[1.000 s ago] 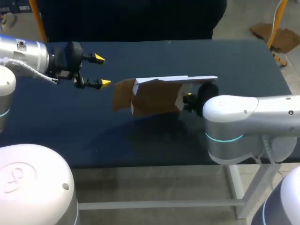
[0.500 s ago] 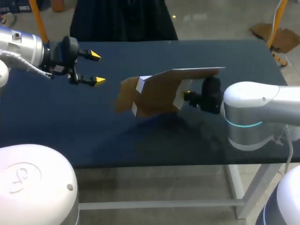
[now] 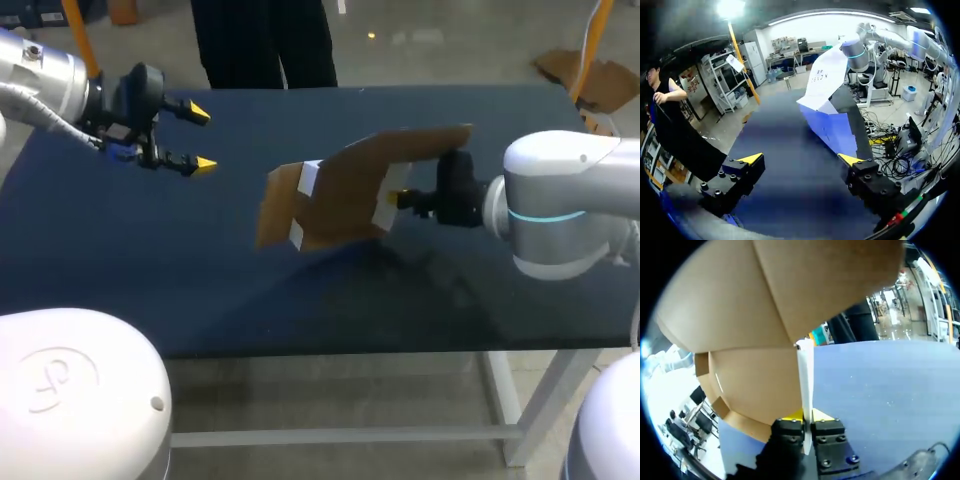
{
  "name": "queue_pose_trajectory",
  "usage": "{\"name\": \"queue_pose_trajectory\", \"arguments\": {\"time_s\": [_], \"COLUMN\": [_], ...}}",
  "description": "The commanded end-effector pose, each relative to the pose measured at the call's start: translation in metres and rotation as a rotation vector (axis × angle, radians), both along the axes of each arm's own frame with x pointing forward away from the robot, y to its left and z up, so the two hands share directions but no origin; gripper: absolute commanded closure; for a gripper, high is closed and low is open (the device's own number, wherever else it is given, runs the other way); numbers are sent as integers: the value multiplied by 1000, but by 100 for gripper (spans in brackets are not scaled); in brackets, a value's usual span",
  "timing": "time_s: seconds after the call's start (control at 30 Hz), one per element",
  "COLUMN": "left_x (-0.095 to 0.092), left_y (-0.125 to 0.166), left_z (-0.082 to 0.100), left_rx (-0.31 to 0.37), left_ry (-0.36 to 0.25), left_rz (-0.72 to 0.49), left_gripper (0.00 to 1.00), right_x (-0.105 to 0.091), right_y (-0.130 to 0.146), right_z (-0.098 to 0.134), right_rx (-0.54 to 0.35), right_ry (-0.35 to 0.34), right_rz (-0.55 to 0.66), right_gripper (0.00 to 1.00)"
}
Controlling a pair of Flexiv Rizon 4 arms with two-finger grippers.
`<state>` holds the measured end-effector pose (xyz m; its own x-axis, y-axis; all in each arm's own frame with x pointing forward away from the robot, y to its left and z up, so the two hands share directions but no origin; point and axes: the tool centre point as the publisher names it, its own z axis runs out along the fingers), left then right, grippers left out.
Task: Assemble the packaging by folding the flat box into shape, placing the metal phone stand inside, and closing the box properly
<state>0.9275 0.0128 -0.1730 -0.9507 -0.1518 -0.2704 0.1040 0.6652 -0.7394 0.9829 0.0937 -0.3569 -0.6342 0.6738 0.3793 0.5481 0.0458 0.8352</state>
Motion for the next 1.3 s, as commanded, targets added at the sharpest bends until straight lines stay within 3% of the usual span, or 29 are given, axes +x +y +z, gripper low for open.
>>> {"name": "queue_pose_trajectory", "arguments": {"time_s": [0.03,0.2,0.53,0.8,1.3], "left_x": [4,7,3,-5,-5], "left_y": [-8,-7,-10,-3,-3], "left_z": [3,-1,-12,-27,-27], "left_rx": [42,69,140,207,207], "left_ry": [-36,-36,-20,-19,-19], "left_rz": [-39,-52,-90,-84,-84], "left_gripper": [0,0,0,0,0], "right_x": [1,7,0,-12,-12], "right_y": [0,-10,-23,-24,-24], "right_z": [4,2,-2,-2,-2], "right_rx": [-52,-121,-231,-268,-268], "right_ry": [76,284,458,556,556], "right_rz": [25,34,20,13,13], "right_gripper": [100,100,100,100,100]}}
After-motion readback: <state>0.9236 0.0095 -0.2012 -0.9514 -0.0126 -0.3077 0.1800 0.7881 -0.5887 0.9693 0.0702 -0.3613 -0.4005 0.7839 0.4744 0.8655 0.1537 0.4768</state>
